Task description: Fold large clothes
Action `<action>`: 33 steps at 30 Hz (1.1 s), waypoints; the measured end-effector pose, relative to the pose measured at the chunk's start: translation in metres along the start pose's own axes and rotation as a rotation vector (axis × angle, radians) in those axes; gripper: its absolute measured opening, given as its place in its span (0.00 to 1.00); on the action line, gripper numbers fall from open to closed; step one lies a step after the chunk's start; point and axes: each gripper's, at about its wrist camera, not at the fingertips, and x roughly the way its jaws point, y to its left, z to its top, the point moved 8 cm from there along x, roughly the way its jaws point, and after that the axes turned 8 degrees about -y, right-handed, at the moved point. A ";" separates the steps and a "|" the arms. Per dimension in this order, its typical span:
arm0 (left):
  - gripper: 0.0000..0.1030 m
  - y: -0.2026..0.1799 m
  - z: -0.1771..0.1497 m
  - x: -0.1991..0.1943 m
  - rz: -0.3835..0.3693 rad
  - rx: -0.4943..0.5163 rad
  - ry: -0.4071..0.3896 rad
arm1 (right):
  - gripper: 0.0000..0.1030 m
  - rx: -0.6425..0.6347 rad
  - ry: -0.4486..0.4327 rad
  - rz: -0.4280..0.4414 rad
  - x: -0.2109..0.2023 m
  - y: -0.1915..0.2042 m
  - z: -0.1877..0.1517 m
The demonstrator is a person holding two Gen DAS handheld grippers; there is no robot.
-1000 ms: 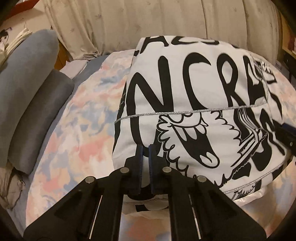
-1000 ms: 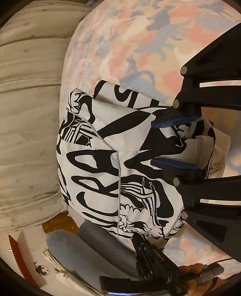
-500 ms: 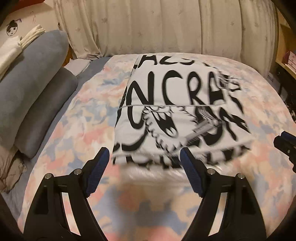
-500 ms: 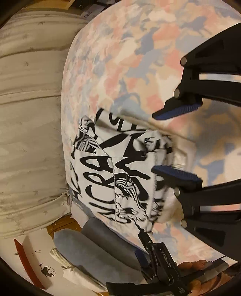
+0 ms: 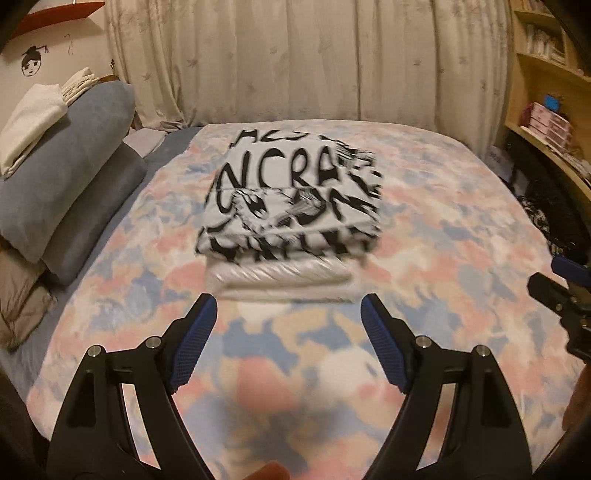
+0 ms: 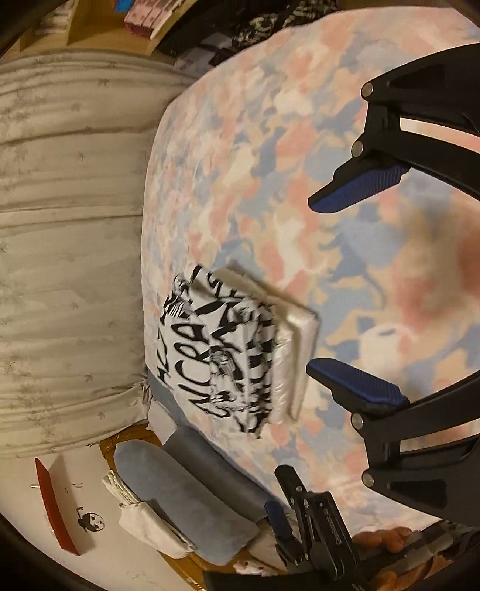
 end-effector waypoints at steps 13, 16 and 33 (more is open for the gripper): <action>0.77 -0.072 -0.137 -0.111 0.004 0.030 -0.001 | 0.85 0.022 0.046 -0.046 -0.143 -0.027 -0.164; 0.77 -0.080 -0.165 -0.123 0.001 0.002 0.027 | 0.85 0.056 0.054 -0.046 -0.168 -0.028 -0.205; 0.77 -0.099 -0.212 -0.167 -0.046 -0.043 0.097 | 0.86 0.133 0.057 -0.070 -0.240 -0.033 -0.265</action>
